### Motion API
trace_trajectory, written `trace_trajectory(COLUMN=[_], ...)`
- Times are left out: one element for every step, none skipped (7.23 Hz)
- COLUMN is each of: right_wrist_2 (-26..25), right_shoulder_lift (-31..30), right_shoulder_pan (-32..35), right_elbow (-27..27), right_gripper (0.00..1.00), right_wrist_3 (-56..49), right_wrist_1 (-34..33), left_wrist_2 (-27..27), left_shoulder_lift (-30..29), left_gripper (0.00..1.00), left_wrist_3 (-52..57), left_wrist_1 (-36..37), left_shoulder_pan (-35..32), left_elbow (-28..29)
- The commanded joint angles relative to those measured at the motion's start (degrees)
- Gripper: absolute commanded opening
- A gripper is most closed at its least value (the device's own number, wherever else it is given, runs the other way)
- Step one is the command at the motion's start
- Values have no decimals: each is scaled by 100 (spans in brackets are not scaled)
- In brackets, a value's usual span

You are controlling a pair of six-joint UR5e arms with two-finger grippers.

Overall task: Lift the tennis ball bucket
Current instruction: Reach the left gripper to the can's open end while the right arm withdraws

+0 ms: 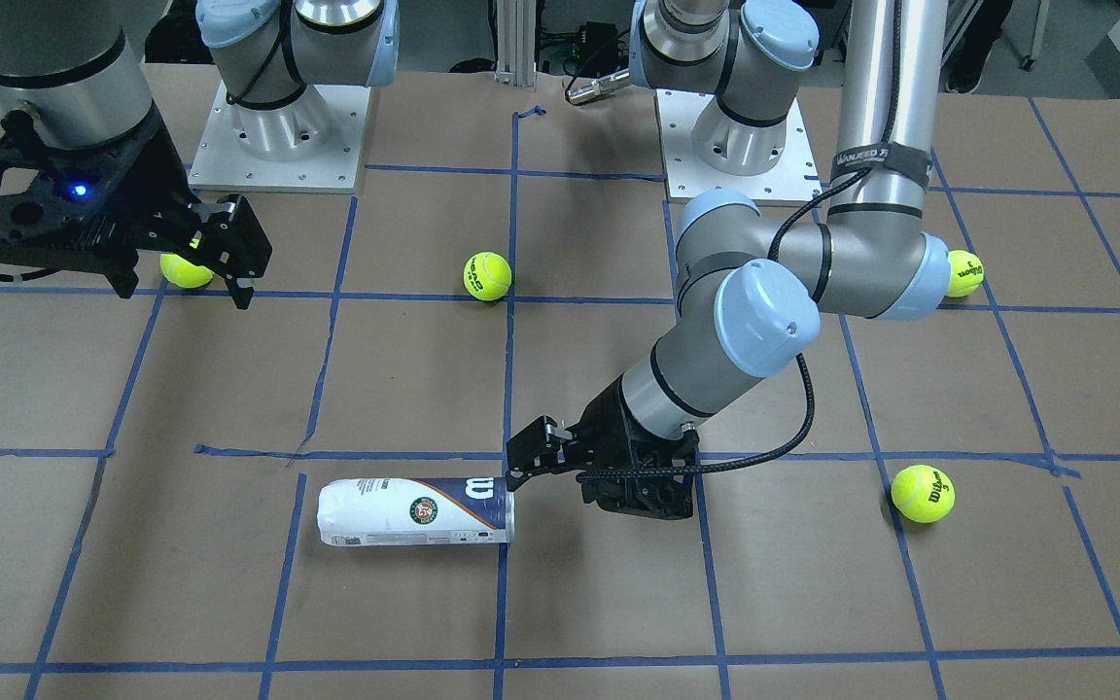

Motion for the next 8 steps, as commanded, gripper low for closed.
trace_trajectory(right_wrist_2=[-194, -594, -677, -677, -643, -303, -4, -1], right_shoulder_lift=[-52, -52, -52, -52, -43, -34, -8, -8], right_shoulder_pan=[4, 4, 4, -5, -5, -13, -14, -5], right_elbow=[13, 13, 13, 21, 21, 21, 30, 30], right_gripper=[100, 100, 100, 100, 100, 100, 100, 100], right_wrist_3=[121, 25, 33, 33, 68, 112, 121, 121], right_wrist_1=[47, 21, -6, 11, 20, 38, 38, 47], left_wrist_2=[-335, -353, -362, -475, -537, -773, -905, -950], left_shoulder_lift=[-451, -592, -697, -768, -795, -795, -821, -813], left_gripper=[100, 100, 100, 100, 86, 66, 45, 0], left_wrist_3=[-360, -343, -369, -386, -386, -395, -395, -465], left_wrist_1=[492, 545, 824, 949, 959, 898, 889, 889], left_shoulder_pan=[-141, -272, -299, -343, -361, -361, -361, -361], left_elbow=[-9, 9, 0, 0, 0, 0, 0, 17])
